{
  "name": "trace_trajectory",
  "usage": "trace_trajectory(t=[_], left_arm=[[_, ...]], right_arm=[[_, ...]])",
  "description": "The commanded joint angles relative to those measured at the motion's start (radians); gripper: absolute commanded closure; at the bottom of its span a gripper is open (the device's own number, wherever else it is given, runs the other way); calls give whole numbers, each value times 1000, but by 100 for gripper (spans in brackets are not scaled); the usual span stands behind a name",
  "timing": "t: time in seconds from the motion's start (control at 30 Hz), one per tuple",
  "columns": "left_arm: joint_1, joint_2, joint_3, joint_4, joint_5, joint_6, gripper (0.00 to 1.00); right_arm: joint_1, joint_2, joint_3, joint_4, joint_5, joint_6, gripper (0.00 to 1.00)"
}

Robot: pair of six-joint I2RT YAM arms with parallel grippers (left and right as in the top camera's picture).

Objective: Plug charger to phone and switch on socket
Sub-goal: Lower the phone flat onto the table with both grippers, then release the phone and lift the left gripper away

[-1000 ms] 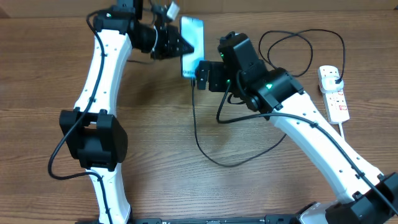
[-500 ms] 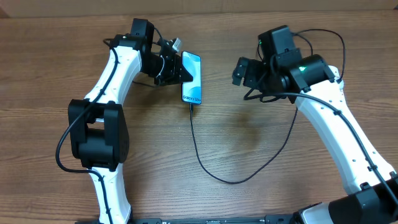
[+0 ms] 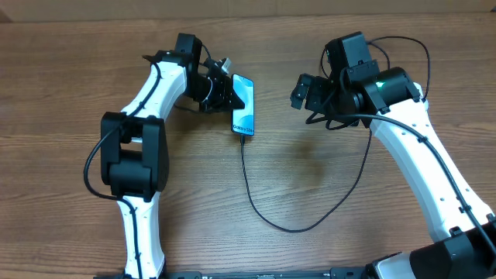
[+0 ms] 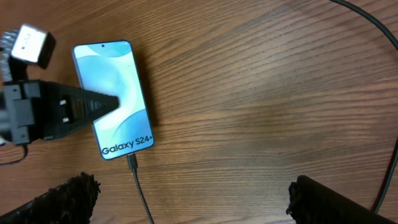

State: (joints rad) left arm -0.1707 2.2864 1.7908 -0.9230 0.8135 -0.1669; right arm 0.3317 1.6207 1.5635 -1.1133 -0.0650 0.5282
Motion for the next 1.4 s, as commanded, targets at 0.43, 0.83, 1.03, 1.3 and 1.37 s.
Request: trace_trajectory(t=[0.43,0.83,1.03,1.3,1.37], left_arm=[[-6,70,-2,13,-91,-59,79],[-6,70,-2,-8,-270,-58,47],[18,70,-1,-23,-304,-47,4],[100,47,36,-55,-300,-17,0],[120,21,59,-70,-300,16,0]], right_arm=[[-2,-6,13,4,-4,3,0],[-72,-6,13,-20,3,-5,0],[-124,-6,13,-47,3,-33,0],[-223,-6,13,-78,41,-65,0],[-256,-5,13,-86,40,-81,0]])
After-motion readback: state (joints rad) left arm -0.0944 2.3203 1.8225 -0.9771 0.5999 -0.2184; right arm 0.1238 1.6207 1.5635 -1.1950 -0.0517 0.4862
